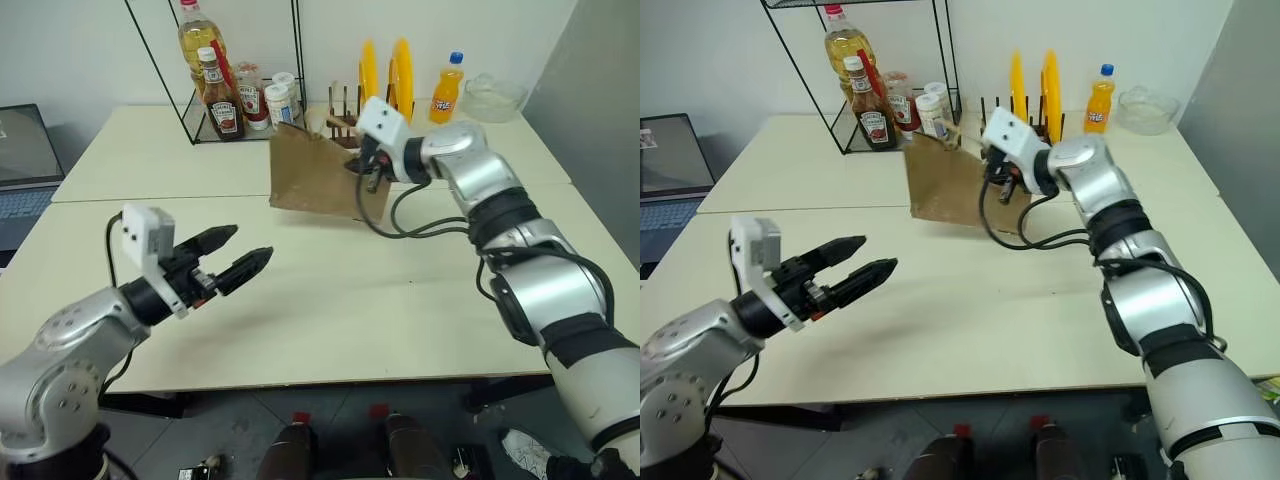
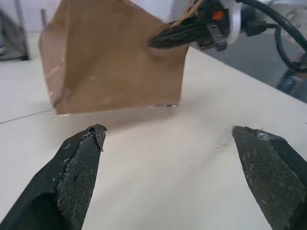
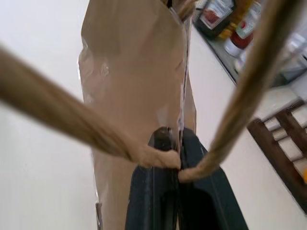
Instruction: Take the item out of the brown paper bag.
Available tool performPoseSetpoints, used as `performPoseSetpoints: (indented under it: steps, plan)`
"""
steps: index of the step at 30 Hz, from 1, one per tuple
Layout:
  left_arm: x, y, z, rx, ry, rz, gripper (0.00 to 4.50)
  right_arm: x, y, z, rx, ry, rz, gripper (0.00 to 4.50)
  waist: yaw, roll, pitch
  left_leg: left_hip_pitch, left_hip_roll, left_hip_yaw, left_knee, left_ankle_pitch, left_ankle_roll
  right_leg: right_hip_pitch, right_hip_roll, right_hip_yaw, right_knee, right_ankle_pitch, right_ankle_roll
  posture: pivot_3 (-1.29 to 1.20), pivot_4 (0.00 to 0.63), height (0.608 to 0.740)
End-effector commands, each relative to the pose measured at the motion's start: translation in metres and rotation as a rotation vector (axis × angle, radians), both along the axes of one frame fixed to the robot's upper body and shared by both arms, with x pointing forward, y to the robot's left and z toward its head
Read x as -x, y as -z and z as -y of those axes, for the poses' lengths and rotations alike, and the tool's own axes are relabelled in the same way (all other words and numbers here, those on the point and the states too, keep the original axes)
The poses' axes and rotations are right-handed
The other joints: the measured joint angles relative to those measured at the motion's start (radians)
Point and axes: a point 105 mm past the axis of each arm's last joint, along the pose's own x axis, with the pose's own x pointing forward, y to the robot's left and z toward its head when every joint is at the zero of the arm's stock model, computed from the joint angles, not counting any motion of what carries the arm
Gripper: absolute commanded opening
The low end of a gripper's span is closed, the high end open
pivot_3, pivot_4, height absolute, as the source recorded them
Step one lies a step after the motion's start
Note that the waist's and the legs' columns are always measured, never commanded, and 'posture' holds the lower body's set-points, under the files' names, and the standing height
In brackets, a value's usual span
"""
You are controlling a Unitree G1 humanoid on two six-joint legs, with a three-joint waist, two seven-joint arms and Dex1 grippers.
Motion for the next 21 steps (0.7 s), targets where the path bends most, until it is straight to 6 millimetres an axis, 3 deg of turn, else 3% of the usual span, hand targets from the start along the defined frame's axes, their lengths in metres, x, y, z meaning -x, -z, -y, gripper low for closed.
performPoseSetpoints:
  steps: [1, 5, 13, 16, 21]
  plan:
    - [0.014, -0.009, -0.008, -0.003, -0.083, 0.07, 4.5, -0.002, -0.014, -0.008, 0.074, -0.037, 0.124, 0.02, 0.007, 0.0, 0.0, 0.0, 0.0, 0.0, 0.0, 0.0, 0.0, 0.0, 0.0, 0.0, 0.0, 0.0, 0.0, 0.0, 0.15, 0.74]
    - [0.028, -0.005, -0.014, -0.01, -0.137, 0.057, 4.5, 0.002, -0.008, -0.018, 0.152, -0.091, 0.149, 0.02, 0.007, 0.0, 0.0, 0.0, 0.001, 0.0, -0.001, 0.0, 0.0, -0.001, 0.0, 0.0, 0.0, 0.0, 0.0, 0.0, 0.15, 0.74]
    - [0.027, -0.011, -0.01, -0.008, -0.133, 0.064, 4.5, -0.003, 0.009, -0.015, 0.223, -0.06, 0.172, 0.02, 0.004, 0.0, 0.0, 0.001, 0.002, 0.0, -0.001, 0.0, 0.0, 0.0, 0.001, 0.0, 0.001, 0.0, 0.0, 0.0, 0.15, 0.74]
    - [0.023, -0.013, -0.006, -0.01, -0.117, 0.065, 4.5, -0.003, 0.01, -0.015, 0.188, -0.055, 0.164, 0.94, 0.004, 0.0, 0.0, 0.001, 0.002, 0.0, -0.001, 0.0, 0.0, 0.0, 0.002, 0.0, 0.001, 0.0, 0.0, 0.0, 0.15, 0.74]
    - [0.012, -0.016, -0.004, -0.015, -0.079, 0.062, 4.5, -0.005, -0.009, 0.002, 0.1, -0.042, 0.157, 2.82, 0.005, 0.0, 0.0, 0.002, 0.002, 0.0, -0.001, 0.0, 0.0, 0.0, 0.002, 0.0, 0.001, 0.0, 0.0, 0.0, 0.15, 0.74]
